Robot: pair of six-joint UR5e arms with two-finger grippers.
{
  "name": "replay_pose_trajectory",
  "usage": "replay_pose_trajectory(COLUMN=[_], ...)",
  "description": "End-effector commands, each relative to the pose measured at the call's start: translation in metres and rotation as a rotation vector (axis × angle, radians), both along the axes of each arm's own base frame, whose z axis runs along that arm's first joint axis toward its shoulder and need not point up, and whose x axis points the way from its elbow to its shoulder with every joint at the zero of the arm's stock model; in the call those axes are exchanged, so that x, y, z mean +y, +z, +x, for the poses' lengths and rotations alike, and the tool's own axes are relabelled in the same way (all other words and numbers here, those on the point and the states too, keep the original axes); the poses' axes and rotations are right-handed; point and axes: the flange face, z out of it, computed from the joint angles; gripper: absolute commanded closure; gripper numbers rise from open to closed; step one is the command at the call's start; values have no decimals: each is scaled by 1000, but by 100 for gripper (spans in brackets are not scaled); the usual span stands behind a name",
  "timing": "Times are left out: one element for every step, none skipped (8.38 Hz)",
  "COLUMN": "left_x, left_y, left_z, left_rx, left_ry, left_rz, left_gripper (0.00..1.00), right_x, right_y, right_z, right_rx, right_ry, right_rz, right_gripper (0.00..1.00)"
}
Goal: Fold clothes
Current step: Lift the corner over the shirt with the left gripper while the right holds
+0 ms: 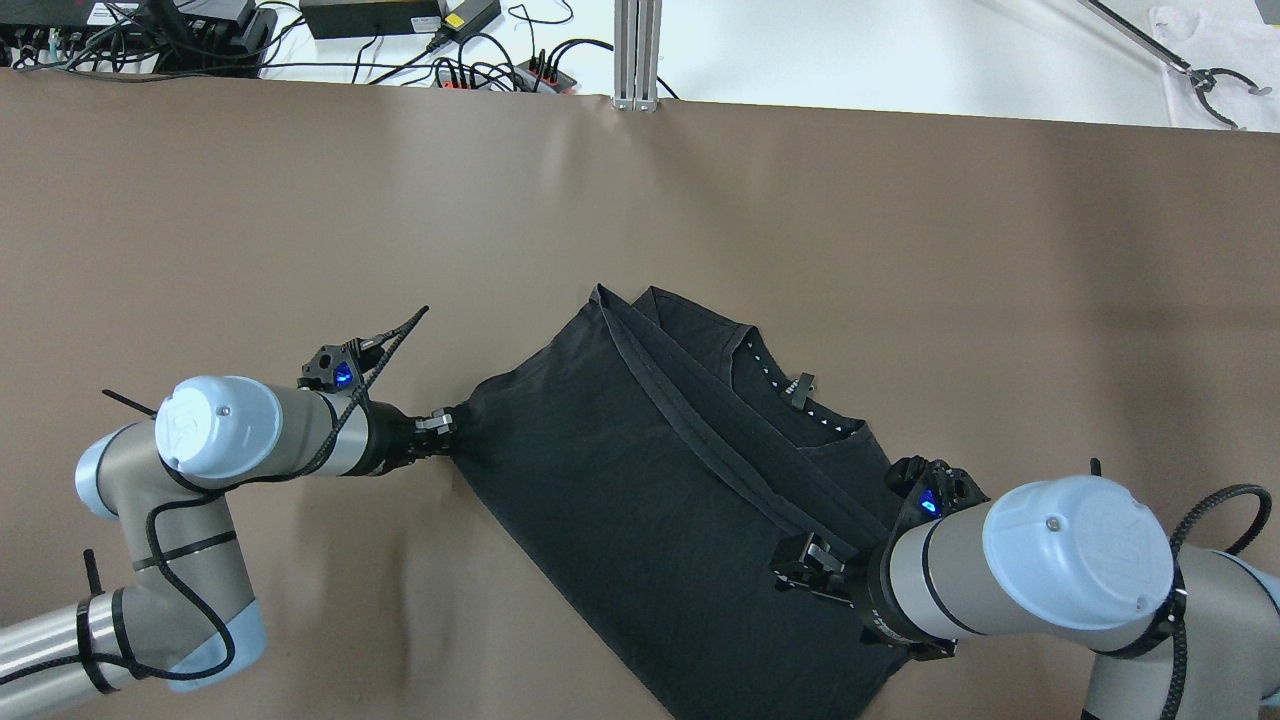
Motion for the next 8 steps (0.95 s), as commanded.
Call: replay_pose_trajectory(left_x=[-42, -74, -132, -189, -234, -272, -303, -323], left_y=[1, -5, -21, -40, -54, -88, -127, -161], left_z=[-43, -57, -61, -57, -54, -35, -15, 1], left_rx=[-4, -7, -2, -21, -39, -49, -60, -77], left_ry=[-1, -23, -40, -69, -88, -99, -117, -145], left_rz=[15, 34, 23, 24, 14, 10, 11, 17], left_gripper=[100, 100, 100, 100, 100, 100, 100, 100], right_x=[0, -1, -2, -3, -3, -8, -10, -11], right_y=[-2, -3, -3, -4, -7, -7, -8, -6], right_z=[2, 3, 3, 4, 6, 8, 8, 8], right_rx=[-4, -6, -7, -8, -14, -1, 5, 10], right_ry=[2, 5, 8, 11, 18, 69, 92, 99], right_rz=[2, 3, 4, 5, 14, 47, 64, 67], right_gripper=[5, 5, 5, 5, 5, 5, 5, 5])
